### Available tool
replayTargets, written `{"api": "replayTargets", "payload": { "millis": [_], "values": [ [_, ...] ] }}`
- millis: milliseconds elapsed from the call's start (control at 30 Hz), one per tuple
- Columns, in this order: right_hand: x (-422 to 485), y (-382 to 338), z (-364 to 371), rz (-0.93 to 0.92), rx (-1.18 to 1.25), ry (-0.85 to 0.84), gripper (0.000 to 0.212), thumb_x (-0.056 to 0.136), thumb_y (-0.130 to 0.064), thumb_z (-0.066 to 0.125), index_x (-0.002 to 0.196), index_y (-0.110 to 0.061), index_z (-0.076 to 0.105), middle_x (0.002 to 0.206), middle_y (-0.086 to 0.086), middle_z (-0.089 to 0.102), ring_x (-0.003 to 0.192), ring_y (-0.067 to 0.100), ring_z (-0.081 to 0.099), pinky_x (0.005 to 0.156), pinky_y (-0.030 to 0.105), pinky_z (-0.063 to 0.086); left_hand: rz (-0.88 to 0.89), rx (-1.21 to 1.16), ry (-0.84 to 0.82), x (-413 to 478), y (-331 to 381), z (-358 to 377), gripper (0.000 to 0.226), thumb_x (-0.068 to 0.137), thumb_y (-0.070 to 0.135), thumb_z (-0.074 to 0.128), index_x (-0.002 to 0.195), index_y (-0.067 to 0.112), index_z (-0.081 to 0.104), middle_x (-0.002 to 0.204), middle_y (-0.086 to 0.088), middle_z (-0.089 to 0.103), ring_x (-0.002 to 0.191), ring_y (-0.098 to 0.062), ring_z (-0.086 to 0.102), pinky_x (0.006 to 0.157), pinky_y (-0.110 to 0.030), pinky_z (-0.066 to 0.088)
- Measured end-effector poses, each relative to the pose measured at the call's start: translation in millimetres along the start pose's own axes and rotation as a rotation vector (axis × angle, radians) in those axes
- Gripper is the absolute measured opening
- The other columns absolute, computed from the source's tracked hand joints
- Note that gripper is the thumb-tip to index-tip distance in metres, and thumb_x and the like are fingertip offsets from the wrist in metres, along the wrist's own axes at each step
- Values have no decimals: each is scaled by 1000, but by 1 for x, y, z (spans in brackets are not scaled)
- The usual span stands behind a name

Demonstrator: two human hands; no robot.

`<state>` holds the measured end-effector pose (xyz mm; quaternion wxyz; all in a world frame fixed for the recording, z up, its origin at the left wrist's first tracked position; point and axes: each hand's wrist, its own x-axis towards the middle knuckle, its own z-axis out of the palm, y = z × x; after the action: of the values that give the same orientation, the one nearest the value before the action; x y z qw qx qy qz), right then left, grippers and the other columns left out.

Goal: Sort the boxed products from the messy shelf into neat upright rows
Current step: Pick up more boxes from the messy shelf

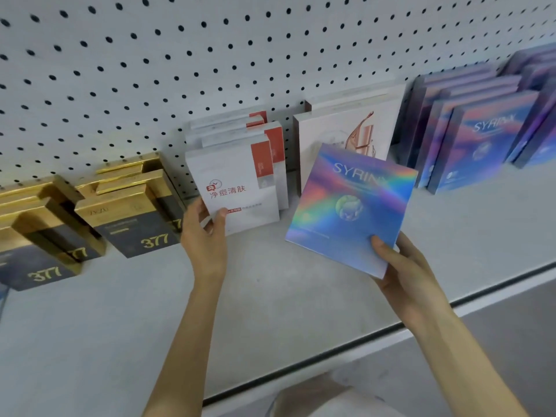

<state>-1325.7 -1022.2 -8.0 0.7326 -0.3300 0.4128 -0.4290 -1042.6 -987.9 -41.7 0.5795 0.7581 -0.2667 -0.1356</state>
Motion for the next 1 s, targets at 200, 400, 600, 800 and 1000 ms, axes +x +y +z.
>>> {"api": "replayTargets", "payload": {
  "millis": [200, 400, 600, 800, 1000],
  "values": [
    [1, 0, -12, 6, 43, 9, 41, 87, -13, 63, 128, -13, 61, 129, 8, 64, 117, 25, 62, 91, 34, 54, 184, 231, 90, -30, 12, -5, 55, 90, 27, 66, 137, 25, 38, 138, -2, 42, 124, -12, 46, 102, -28, 42],
    [7, -13, -38, -2, 93, 20, 42, 86, -10, 61, 128, -11, 60, 128, 10, 65, 117, 26, 62, 92, 34, 54, 410, 92, -16, -88, 45, 30, 38, 93, 26, 58, 126, 8, 50, 124, 3, 49, 109, 9, 48, 94, -7, 40],
    [19, -46, -94, 7, 90, -41, 43, 87, -10, 59, 130, -9, 57, 128, 13, 64, 120, 31, 59, 100, 42, 49, 61, -107, -442, -130, 90, 116, 26, 81, 41, 59, 107, 38, 57, 98, 17, 70, 87, 10, 63, 71, -4, 43],
    [47, -102, -182, -33, -68, -90, 41, 85, -10, 60, 126, -10, 59, 123, 12, 68, 118, 31, 61, 98, 41, 51, -43, -57, -426, -174, 106, 210, 33, 79, 13, 78, 105, 27, 65, 94, 11, 74, 81, -3, 68, 73, -22, 53],
    [98, -172, -256, -243, -449, -186, 40, 89, -5, 64, 125, -21, 60, 118, -8, 70, 110, 9, 64, 86, 19, 49, -105, -33, -333, -210, 124, 293, 31, 68, 4, 84, 84, 19, 62, 74, 13, 72, 66, -3, 68, 58, -16, 51]
  ]
}}
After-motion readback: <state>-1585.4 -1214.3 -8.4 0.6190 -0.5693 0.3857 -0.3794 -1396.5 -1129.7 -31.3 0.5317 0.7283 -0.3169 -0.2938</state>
